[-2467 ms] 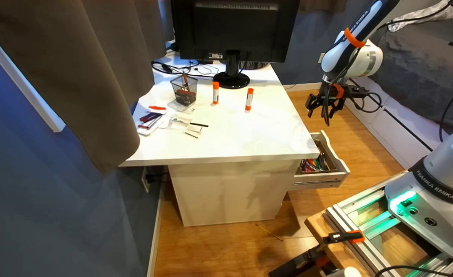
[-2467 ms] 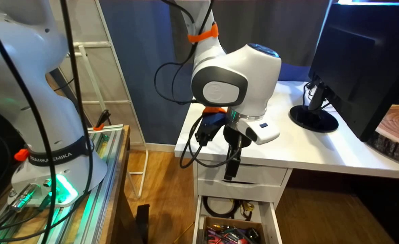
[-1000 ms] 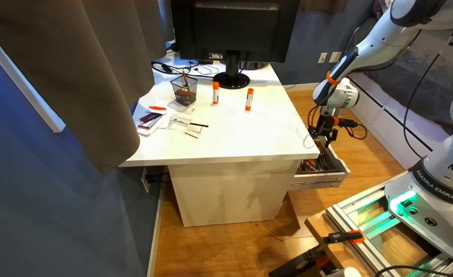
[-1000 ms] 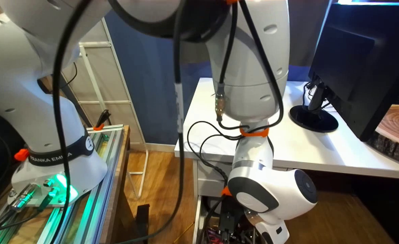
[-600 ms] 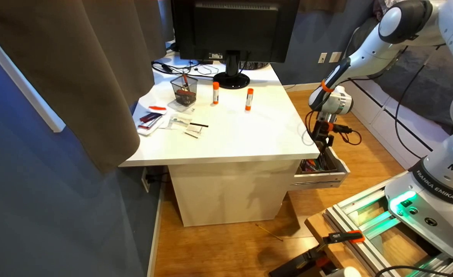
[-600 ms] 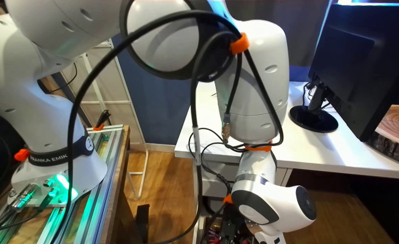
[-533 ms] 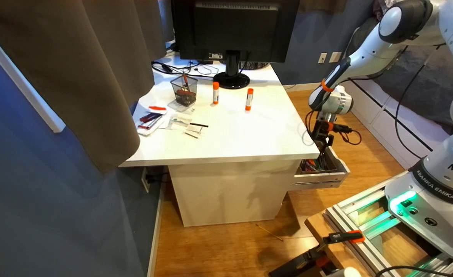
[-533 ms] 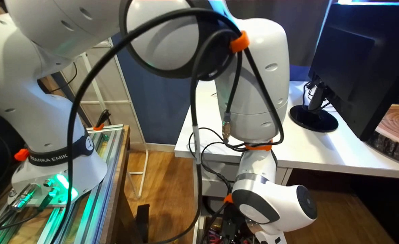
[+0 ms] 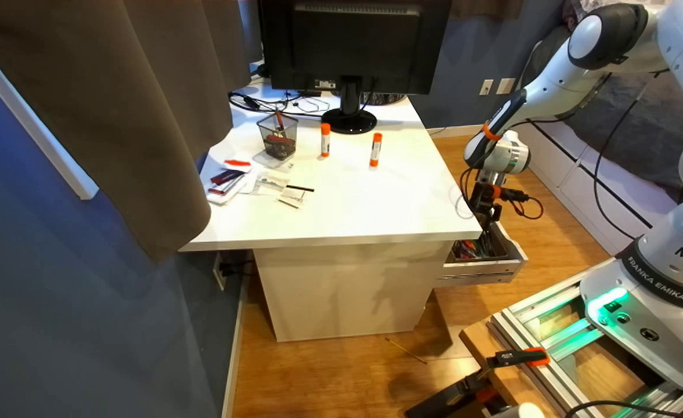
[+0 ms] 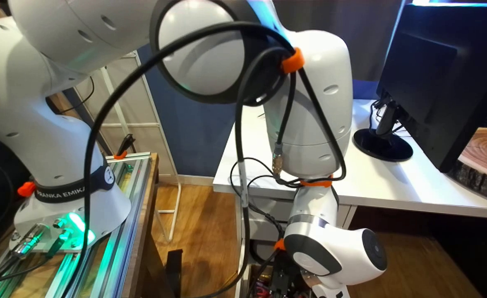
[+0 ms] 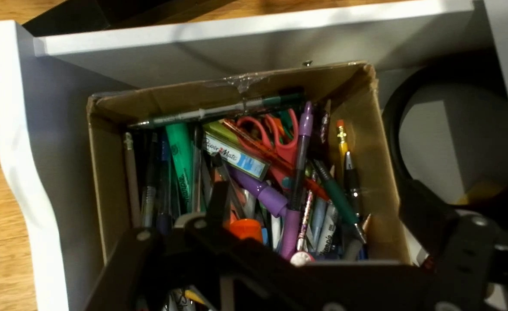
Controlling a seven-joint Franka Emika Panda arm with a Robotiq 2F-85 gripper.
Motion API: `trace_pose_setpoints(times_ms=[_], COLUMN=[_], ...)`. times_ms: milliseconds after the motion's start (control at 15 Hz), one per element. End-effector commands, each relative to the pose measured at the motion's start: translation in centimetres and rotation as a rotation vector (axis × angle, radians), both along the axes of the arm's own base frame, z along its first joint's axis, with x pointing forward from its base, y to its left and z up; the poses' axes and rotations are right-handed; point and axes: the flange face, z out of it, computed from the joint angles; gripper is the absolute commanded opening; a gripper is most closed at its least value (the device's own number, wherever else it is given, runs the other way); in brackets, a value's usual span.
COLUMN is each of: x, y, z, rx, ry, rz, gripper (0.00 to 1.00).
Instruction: Remove the pen from the open drawer and put it on the counter.
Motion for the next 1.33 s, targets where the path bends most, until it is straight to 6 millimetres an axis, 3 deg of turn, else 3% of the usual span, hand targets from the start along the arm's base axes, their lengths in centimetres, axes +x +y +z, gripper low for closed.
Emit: trace_pose_setpoints(times_ms=[0, 200, 533, 667, 1067, 1200, 1267], x=[0.7, 1.0, 2.0, 2.4, 3.2, 3.1, 3.2], y=[-0.6, -0.9, -0.9, -0.8, -0.3, -0.1, -0.1], z=[-3.2, -5.1, -7.4, -8.1, -9.5, -8.6, -8.6], rx=[0.007, 0.020, 0.014, 0.011, 0.013, 0.010, 0.008], ry=[0.001, -0.001, -0.014, -0.017, -0.013, -0.014, -0.014], rz=[-0.025, -0.029, -0.048, -0.055, -0.069, -0.070, -0.071], gripper=[1.00, 0.96, 0.63, 0.55, 0.50, 0.40, 0.26])
